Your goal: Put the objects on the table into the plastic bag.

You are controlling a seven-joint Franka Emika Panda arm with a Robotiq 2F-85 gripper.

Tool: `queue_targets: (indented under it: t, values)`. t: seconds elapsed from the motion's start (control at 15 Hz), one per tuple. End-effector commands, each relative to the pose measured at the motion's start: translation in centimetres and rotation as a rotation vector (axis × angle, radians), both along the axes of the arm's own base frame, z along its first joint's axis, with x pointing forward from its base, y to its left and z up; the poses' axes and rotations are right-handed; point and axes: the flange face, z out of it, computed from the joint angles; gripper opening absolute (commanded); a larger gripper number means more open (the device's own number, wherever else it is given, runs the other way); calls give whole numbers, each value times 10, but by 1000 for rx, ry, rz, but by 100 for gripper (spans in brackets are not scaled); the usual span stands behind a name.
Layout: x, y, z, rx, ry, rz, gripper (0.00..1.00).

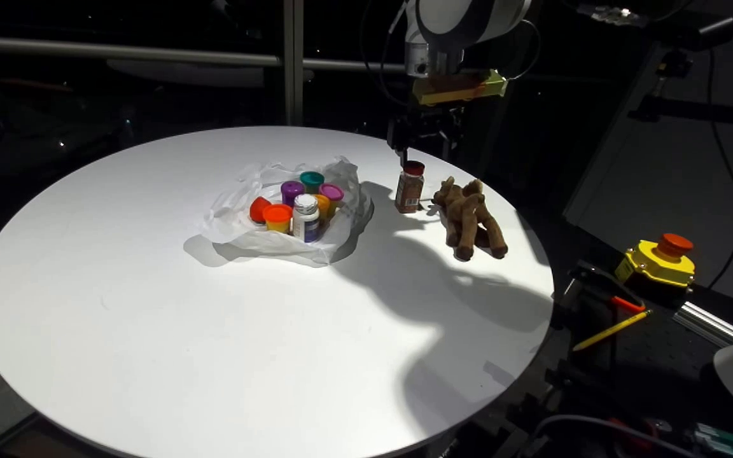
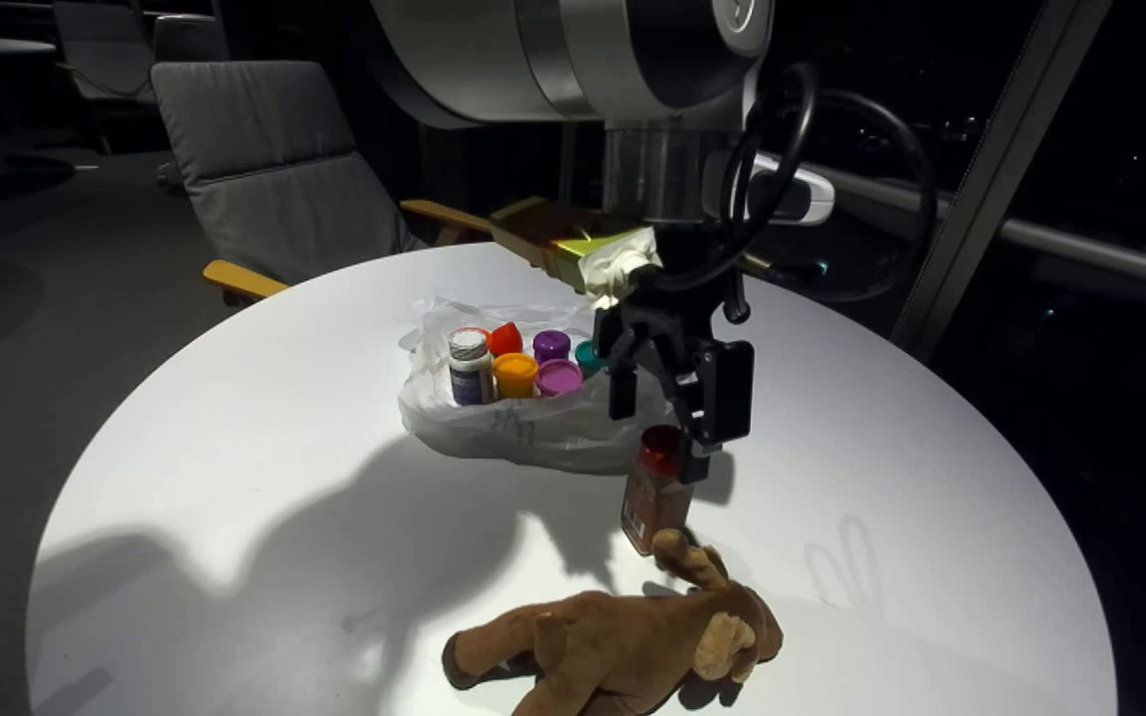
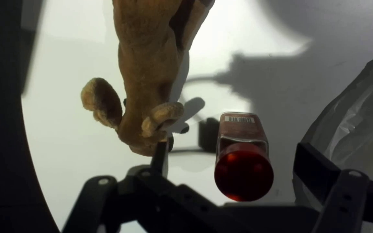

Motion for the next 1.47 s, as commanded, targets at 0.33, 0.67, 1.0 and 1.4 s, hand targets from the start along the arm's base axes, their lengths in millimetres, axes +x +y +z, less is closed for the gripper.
queue_targets:
  t: [0.33, 0.67, 1.0, 1.4]
  values:
    - [16, 1, -22, -1, -79, -43, 100]
    - [19, -2, -31, -11, -102, -67, 58]
    - [20, -4, -25, -23, -128, -77, 25]
    - [55, 7, 69, -113, -167, -22, 25]
